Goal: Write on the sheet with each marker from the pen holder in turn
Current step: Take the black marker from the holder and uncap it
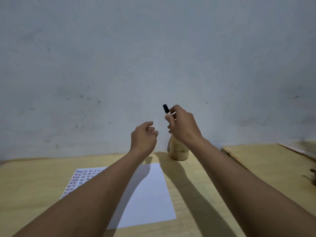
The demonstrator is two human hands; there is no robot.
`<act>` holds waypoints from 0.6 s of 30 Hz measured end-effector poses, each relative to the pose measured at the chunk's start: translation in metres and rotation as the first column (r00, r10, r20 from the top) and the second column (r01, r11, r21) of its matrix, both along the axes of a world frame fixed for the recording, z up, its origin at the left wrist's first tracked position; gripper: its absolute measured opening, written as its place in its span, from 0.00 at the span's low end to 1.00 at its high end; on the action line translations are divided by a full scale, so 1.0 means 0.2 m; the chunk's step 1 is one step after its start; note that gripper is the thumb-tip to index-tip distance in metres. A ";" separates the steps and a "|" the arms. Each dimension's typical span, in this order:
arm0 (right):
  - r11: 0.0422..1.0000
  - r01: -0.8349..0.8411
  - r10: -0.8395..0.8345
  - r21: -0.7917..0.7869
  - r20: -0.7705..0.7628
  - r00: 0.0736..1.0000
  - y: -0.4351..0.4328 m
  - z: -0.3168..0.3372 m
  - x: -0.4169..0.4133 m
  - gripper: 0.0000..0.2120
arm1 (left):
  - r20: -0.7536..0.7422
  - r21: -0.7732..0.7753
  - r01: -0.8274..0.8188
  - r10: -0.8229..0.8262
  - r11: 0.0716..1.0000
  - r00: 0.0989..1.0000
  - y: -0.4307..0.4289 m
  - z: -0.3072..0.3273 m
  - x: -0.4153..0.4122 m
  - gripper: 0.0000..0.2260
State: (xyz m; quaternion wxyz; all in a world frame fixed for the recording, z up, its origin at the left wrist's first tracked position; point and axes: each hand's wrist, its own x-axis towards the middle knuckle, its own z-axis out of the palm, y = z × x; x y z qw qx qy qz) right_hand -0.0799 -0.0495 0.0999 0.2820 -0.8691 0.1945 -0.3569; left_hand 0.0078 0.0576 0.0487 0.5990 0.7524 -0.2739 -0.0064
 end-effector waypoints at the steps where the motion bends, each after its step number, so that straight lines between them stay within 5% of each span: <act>1: 0.999 -0.002 0.001 -0.033 -0.014 1.000 0.03 0.00 0.00 0.06 | 0.002 -0.035 -0.005 0.005 0.999 1.000 0.04 0.03 0.00 0.19; 9: 0.987 -0.059 0.034 -0.150 -0.160 0.987 0.30 0.00 -0.02 0.10 | 0.006 -0.227 0.105 -0.106 0.968 0.994 0.38 0.17 -0.01 0.10; 14: 0.990 -0.028 0.030 -0.137 0.011 0.999 0.49 -0.01 -0.04 0.14 | -0.015 -0.281 0.029 -0.034 0.959 0.999 0.54 0.18 0.00 0.06; 16: 0.997 0.032 -0.024 -0.069 0.109 0.994 0.58 -0.04 -0.06 0.08 | -0.051 -0.331 -0.011 -0.006 0.944 0.999 0.59 0.19 0.00 0.05; 18: 0.976 0.018 -0.042 0.216 0.110 0.993 0.67 -0.07 -0.05 0.12 | -0.074 -0.358 -0.023 -0.004 0.933 0.997 0.63 0.20 0.00 0.05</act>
